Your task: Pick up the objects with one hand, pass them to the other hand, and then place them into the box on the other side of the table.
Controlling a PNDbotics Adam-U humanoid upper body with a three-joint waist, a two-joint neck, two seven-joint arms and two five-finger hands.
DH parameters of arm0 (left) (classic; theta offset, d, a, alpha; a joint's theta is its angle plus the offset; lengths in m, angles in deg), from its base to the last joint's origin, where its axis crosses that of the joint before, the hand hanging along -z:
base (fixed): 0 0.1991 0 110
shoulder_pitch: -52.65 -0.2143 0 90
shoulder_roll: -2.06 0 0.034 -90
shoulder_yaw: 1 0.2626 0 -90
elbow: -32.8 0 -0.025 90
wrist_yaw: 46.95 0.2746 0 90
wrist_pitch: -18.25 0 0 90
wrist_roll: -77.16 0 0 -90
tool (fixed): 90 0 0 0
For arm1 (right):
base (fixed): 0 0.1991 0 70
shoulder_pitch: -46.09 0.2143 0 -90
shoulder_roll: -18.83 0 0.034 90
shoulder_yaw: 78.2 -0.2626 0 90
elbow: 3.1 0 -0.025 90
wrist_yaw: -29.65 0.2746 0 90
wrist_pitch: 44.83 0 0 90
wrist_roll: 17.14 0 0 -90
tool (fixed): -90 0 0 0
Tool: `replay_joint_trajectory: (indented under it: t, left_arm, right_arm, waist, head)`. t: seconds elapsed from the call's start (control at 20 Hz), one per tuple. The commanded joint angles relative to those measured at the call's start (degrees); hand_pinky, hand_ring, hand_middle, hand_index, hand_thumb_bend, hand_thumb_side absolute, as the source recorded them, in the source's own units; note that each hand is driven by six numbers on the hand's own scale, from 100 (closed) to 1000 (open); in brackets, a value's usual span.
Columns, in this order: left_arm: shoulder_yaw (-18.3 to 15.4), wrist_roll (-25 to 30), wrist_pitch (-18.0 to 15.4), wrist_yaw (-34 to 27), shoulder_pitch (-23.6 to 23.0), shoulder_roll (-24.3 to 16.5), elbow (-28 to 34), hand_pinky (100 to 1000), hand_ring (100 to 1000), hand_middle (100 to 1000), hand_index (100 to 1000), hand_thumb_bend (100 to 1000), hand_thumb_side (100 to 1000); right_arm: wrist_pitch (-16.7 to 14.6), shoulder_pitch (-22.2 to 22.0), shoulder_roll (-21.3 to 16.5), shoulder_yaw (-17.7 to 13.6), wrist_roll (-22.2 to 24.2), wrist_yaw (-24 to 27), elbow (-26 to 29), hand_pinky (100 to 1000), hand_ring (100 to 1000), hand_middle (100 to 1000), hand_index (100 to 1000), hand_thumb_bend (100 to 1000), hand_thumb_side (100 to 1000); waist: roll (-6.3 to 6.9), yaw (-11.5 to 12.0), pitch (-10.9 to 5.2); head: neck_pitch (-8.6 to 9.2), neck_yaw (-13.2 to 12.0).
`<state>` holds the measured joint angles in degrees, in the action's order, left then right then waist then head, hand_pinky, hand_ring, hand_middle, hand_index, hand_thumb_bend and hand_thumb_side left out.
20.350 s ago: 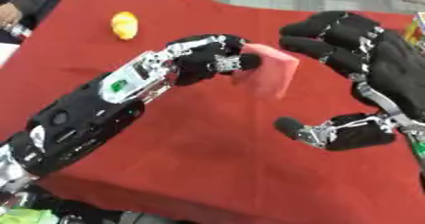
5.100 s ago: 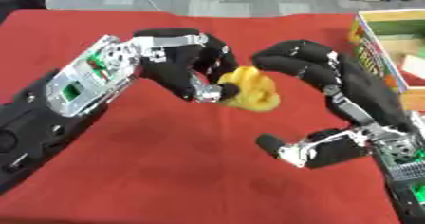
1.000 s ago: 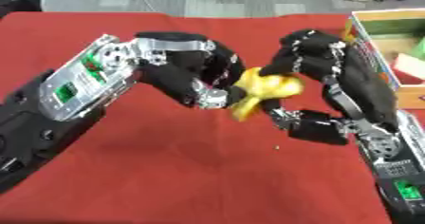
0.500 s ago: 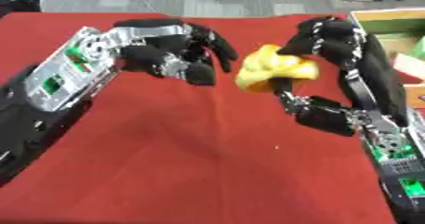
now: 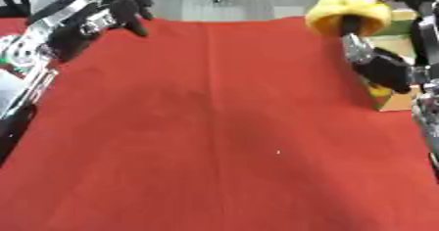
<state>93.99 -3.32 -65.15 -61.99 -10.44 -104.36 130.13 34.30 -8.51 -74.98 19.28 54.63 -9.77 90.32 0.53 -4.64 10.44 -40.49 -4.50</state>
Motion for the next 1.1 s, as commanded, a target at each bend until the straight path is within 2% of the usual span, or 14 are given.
replay_joint_trajectory:
  t: [0.05,0.25,0.5,0.6,0.65,0.7,0.75,0.95,1.1]
  left_arm:
    - [-4.7,-6.8,-1.6,2.4,-2.4,2.7,3.4,717,559,638,775,633,737]
    - [-7.5,-12.3,-4.2,6.2,-6.4,8.1,5.9,722,567,644,774,622,737]
    - [-9.2,-15.7,-6.3,9.5,-10.0,12.4,7.3,723,569,643,772,613,737]
    - [-9.7,-16.6,-6.8,10.0,-11.3,14.0,7.4,722,567,639,769,609,738]
    - [-10.0,-17.0,-6.9,10.2,-11.9,14.7,7.3,721,566,637,768,607,738]
    - [-10.2,-17.3,-7.1,10.2,-12.4,15.4,7.2,721,565,636,768,606,738]
    - [-10.5,-17.7,-7.2,10.3,-12.9,16.0,7.1,720,564,634,766,604,738]
    - [-11.1,-18.7,-7.4,10.7,-14.1,17.9,6.6,720,563,632,765,602,741]
    - [-11.3,-18.8,-7.5,10.8,-14.4,18.8,6.3,719,562,631,763,601,743]
  right_arm:
    - [4.1,1.5,-4.4,-3.3,-2.2,2.0,-7.0,664,552,496,464,100,221]
    - [7.4,2.3,-6.7,-5.3,-2.8,4.8,-17.9,660,556,510,497,100,246]
    - [8.4,3.9,-7.8,-6.6,-2.0,6.2,-31.7,662,564,525,536,100,278]
    - [8.3,4.4,-8.2,-6.9,-0.7,6.3,-36.4,677,591,555,596,100,335]
    - [8.1,4.8,-8.4,-7.0,0.2,5.8,-38.4,691,616,583,659,188,394]
    - [7.9,5.2,-8.6,-7.0,1.5,5.1,-40.3,697,627,596,685,231,419]
    - [7.8,5.5,-8.8,-7.2,2.7,4.2,-41.9,705,647,625,731,331,488]
    - [7.8,6.6,-9.6,-7.7,7.0,0.1,-45.6,756,755,766,881,659,668]
    - [8.3,6.2,-9.9,-8.6,7.5,-3.3,-44.1,792,811,844,917,771,738]
  waist:
    - [-0.19,0.7,-2.60]
    - [-0.34,2.3,-4.21]
    - [-0.52,3.6,-6.06]
    - [-0.53,4.1,-6.58]
    - [-0.52,4.3,-6.75]
    - [-0.51,4.5,-6.89]
    - [-0.51,4.7,-6.97]
    - [-0.57,5.2,-6.95]
    - [-0.65,5.3,-6.75]
  head:
    - [1.18,1.6]
    - [0.75,2.1]
    - [0.63,2.2]
    - [0.58,2.2]
    - [0.54,2.2]
    - [0.48,2.3]
    - [0.41,2.3]
    - [0.15,2.4]
    - [-0.07,2.2]
